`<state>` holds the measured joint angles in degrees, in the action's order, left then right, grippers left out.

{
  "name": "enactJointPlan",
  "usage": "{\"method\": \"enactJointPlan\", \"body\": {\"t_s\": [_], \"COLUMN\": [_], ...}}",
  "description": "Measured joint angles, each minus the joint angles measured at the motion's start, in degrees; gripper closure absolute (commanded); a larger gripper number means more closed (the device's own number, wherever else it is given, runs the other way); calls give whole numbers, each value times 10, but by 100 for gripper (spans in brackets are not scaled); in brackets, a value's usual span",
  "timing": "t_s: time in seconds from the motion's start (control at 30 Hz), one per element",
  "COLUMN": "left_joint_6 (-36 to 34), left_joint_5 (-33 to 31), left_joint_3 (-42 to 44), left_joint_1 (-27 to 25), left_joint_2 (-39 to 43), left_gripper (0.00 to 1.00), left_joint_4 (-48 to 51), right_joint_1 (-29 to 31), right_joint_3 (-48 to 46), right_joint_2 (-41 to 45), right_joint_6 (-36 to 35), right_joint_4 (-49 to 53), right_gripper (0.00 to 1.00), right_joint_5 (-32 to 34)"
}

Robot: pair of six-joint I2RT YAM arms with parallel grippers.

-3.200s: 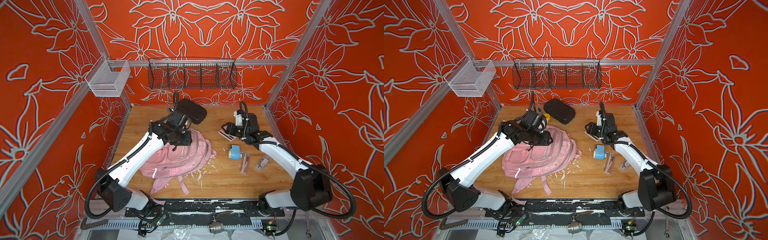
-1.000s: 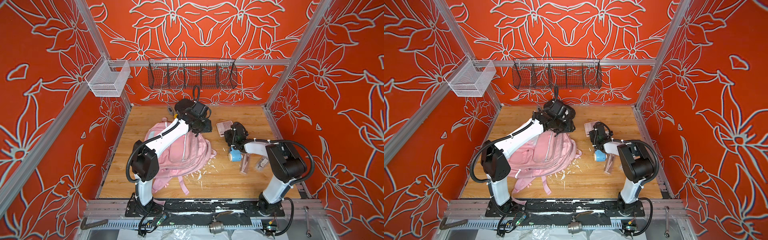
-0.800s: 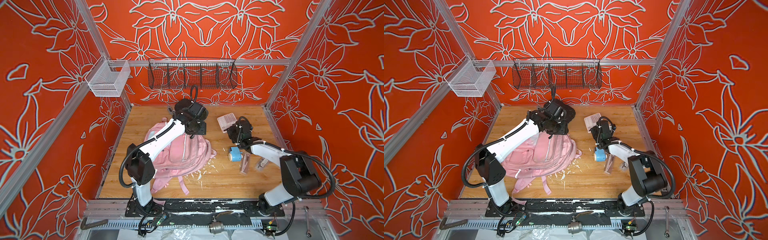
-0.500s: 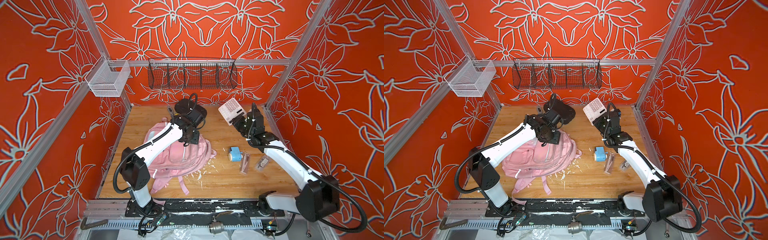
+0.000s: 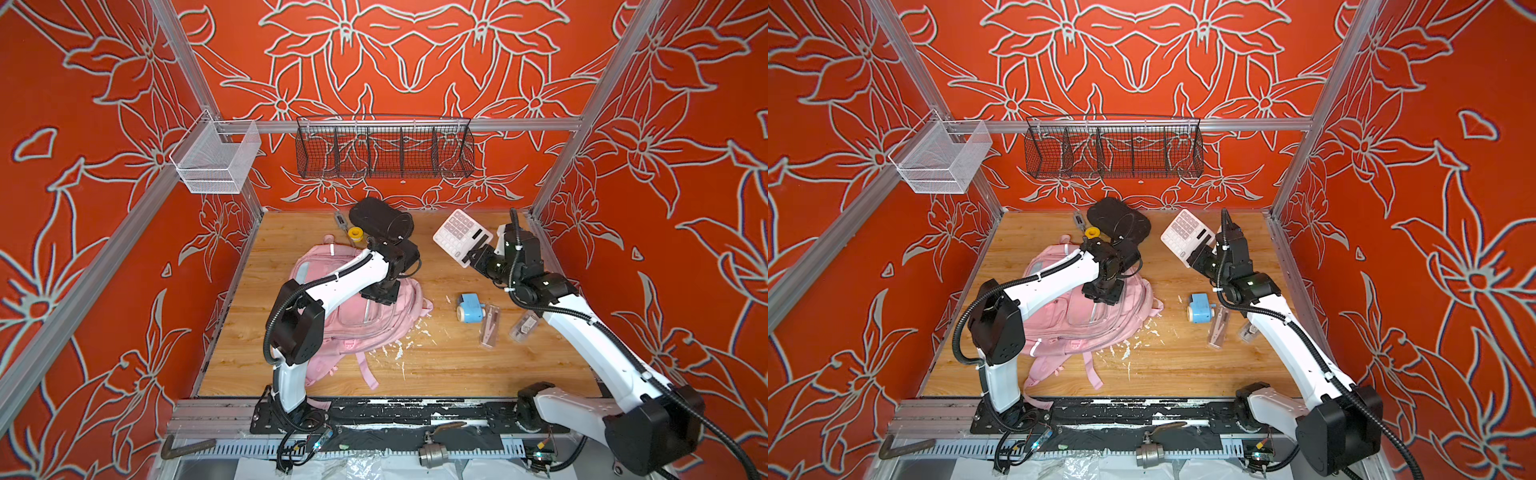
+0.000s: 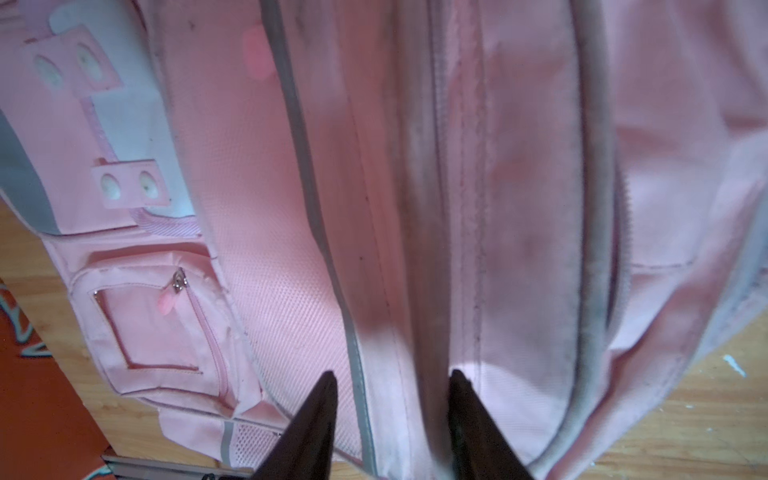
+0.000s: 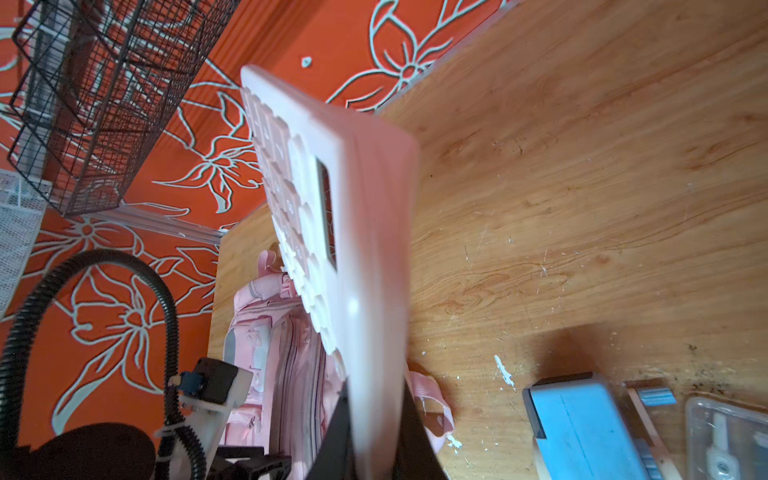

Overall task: Pack the student bag
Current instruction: 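Carry the calculator into the backpack with the right gripper while the left holds it open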

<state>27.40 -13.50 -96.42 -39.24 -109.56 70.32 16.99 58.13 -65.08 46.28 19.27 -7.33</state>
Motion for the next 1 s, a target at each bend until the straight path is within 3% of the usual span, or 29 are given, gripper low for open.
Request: {"method": "enactJointPlan", "body": {"t_s": [0.07, 0.3, 0.47, 0.63, 0.77, 1.0], "left_joint_6": [0, -7, -13, -12, -11, -10], "left_joint_5": [-2, -9, 3, 45, 65, 83], "left_joint_3": [-2, -2, 9, 93, 161, 184], "left_joint_1": [-2, -1, 22, 68, 83, 86], "left_joint_2": [1, 38, 144, 283, 341, 350], "left_gripper": [100, 100, 100, 100, 100, 100], "left_joint_4": [-1, 5, -13, -93, -145, -184], "right_joint_1": [0, 0, 0, 0, 7, 101], "right_joint_3": [0, 2, 28, 60, 75, 92], "right_joint_2": [5, 9, -2, -28, -51, -127], "right_joint_6": [-8, -27, -31, -28, -27, -14], "right_joint_4": [8, 32, 56, 68, 88, 91], "right_gripper": [94, 94, 94, 94, 95, 94], "right_joint_5": [-11, -59, -111, -178, -223, -258]}}
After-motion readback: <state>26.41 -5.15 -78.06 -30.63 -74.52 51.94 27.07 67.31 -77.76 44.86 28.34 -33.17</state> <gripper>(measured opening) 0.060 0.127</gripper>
